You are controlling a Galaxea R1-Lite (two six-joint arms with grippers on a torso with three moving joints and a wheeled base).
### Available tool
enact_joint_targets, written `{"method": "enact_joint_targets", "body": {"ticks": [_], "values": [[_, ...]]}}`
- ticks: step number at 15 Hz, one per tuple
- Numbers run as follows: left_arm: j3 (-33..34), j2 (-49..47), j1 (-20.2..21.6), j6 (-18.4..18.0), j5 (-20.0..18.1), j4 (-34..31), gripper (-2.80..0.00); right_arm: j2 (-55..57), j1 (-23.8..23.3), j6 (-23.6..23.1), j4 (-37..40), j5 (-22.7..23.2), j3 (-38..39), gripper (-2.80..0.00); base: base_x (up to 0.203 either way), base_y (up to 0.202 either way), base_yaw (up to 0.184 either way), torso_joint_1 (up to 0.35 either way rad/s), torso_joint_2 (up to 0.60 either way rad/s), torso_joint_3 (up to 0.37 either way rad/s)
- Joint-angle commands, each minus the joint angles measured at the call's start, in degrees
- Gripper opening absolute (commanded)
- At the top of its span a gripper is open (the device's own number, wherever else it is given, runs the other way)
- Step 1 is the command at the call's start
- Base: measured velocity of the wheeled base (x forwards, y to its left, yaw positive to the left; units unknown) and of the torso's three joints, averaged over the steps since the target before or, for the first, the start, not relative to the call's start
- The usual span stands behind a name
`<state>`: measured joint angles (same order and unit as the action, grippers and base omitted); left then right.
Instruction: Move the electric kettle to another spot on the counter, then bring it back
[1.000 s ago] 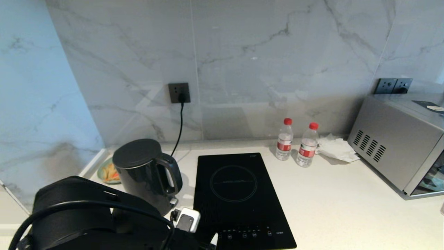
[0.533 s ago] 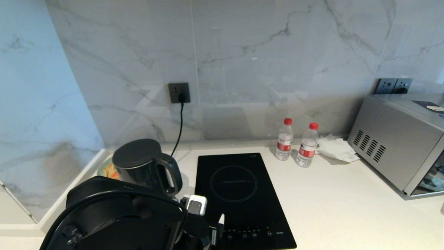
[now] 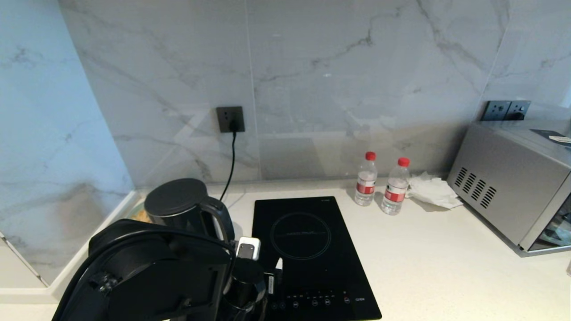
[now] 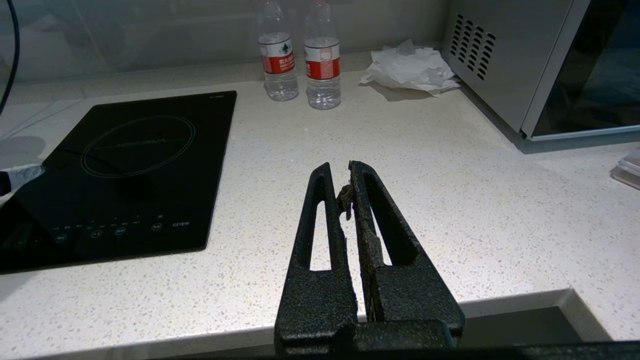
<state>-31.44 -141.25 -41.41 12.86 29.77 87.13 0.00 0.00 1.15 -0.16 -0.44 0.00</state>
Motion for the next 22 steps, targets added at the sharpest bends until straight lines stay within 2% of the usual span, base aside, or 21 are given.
{"method": "enact_joint_targets", "body": {"ticks": [1, 10, 13, 20, 22], "values": [[-1.1, -1.0, 1.5, -0.9, 0.2, 0.5, 0.0, 0.0, 0.0, 0.0, 0.0, 0.0, 0.0, -2.8, 0.0, 0.0, 0.0, 0.0, 0.0, 0.0], [-1.7, -2.5, 3.0, -3.1, 0.4, 0.5, 0.0, 0.0, 0.0, 0.0, 0.0, 0.0, 0.0, -2.8, 0.0, 0.0, 0.0, 0.0, 0.0, 0.0], [-3.1, -3.3, 3.6, -3.8, 2.8, 0.5, 0.0, 0.0, 0.0, 0.0, 0.0, 0.0, 0.0, -2.8, 0.0, 0.0, 0.0, 0.0, 0.0, 0.0], [-2.8, -3.7, 3.6, -4.2, 3.5, 0.5, 0.0, 0.0, 0.0, 0.0, 0.0, 0.0, 0.0, -2.8, 0.0, 0.0, 0.0, 0.0, 0.0, 0.0], [-3.1, -4.2, 3.8, -5.4, 4.3, 0.5, 0.0, 0.0, 0.0, 0.0, 0.0, 0.0, 0.0, -2.8, 0.0, 0.0, 0.0, 0.0, 0.0, 0.0]]}}
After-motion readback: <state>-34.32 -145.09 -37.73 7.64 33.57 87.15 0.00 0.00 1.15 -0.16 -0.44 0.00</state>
